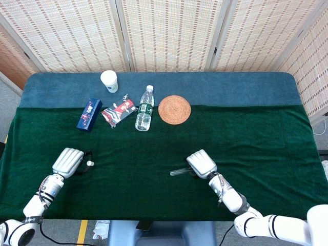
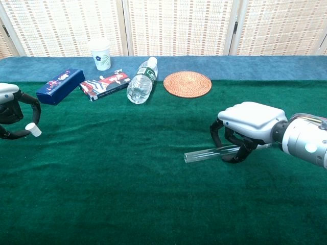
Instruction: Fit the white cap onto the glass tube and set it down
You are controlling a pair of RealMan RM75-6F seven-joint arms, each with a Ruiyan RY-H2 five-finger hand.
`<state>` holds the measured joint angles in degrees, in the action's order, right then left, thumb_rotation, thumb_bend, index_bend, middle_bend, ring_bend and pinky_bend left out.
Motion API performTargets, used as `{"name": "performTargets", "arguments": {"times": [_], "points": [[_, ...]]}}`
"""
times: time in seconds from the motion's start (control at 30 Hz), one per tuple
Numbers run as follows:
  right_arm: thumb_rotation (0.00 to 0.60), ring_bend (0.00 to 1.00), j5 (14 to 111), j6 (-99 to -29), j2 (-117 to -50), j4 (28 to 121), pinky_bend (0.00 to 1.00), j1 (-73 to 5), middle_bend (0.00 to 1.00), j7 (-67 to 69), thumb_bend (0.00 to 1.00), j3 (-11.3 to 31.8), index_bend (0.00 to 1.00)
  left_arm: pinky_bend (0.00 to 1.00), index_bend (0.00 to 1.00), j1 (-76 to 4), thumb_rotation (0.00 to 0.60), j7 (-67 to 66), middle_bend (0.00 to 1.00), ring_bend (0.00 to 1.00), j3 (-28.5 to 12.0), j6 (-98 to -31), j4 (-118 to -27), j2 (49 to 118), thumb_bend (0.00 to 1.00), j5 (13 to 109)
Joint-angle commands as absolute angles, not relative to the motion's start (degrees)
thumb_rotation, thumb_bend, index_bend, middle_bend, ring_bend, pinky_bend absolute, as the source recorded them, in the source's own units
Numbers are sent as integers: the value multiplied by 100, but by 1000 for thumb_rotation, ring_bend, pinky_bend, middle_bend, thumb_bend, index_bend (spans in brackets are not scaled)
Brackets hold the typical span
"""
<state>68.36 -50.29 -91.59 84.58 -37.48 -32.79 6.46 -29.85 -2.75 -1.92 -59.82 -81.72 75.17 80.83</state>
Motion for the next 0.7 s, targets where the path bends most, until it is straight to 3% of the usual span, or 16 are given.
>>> {"name": "performTargets", "arguments": {"times": [0.03,0.33,0.47,0.7], "points": [[534,1000,6770,-5033,-9172,8463,964,-3784,888,-3306,422,630,541,762,566,-2987,600,-275,984,861,-188,-5973,-8171,7511,437,8088],[552,1000,6729,-5151,-9083,8629,964,-3832,920,-3183,583,628,705,762,565,-2975,600,-111,984,860,-237,-6061,-8210,7475,444,8141],[597,1000,6824,-5243,-8951,8809,964,-3803,937,-2859,609,678,783,762,565,-2972,600,148,984,860,-308,-6170,-8306,7411,446,8207],[600,1000,7070,-5403,-8902,8966,991,-3758,959,-1930,630,855,831,762,566,-3077,600,594,984,860,-442,-6230,-8690,7255,448,8365]]}}
